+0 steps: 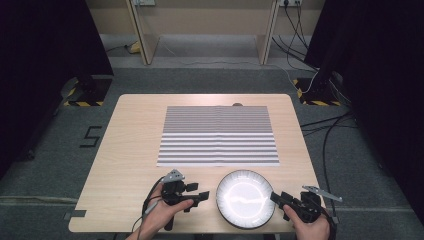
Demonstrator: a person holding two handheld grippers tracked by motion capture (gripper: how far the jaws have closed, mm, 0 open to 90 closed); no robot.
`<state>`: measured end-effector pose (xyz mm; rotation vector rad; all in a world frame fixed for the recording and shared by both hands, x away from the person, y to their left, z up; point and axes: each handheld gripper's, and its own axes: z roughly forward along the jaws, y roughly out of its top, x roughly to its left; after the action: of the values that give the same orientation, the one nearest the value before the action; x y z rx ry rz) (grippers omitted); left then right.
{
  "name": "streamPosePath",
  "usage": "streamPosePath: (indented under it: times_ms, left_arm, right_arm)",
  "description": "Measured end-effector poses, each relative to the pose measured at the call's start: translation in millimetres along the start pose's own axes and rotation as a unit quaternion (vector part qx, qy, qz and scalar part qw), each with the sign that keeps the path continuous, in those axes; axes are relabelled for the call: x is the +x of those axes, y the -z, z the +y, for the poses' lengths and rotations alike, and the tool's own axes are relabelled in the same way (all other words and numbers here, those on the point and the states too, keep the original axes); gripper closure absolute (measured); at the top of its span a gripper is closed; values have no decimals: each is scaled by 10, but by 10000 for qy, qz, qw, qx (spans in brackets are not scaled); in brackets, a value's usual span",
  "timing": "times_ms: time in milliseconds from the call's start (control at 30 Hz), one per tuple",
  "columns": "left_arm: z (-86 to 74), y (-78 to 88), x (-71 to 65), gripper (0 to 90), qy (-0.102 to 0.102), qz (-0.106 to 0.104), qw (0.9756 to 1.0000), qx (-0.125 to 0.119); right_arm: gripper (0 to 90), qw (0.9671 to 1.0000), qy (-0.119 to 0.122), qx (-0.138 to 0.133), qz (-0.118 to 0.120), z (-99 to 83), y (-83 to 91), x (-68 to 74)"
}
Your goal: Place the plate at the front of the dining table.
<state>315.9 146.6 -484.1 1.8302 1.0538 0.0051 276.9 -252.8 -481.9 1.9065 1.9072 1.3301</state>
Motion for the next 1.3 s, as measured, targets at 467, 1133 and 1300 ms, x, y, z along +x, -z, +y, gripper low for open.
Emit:
streamPosePath:
  times_ms: [467, 1133, 1300]
  left_arm:
    - [-252, 765, 579, 361, -215, 521, 9969, -548]
    - [-202, 674, 548, 388, 1, 270, 9971, -713]
    - [-36, 461, 371, 396, -159, -31, 9981, -594]
  right_arm:
    - [488, 9944, -212, -998, -261, -274, 441, -508]
    - [512, 9971, -22, -762, -7, -124, 265, -246]
    - [545, 9980, 70, -621, 64, -59, 201, -134]
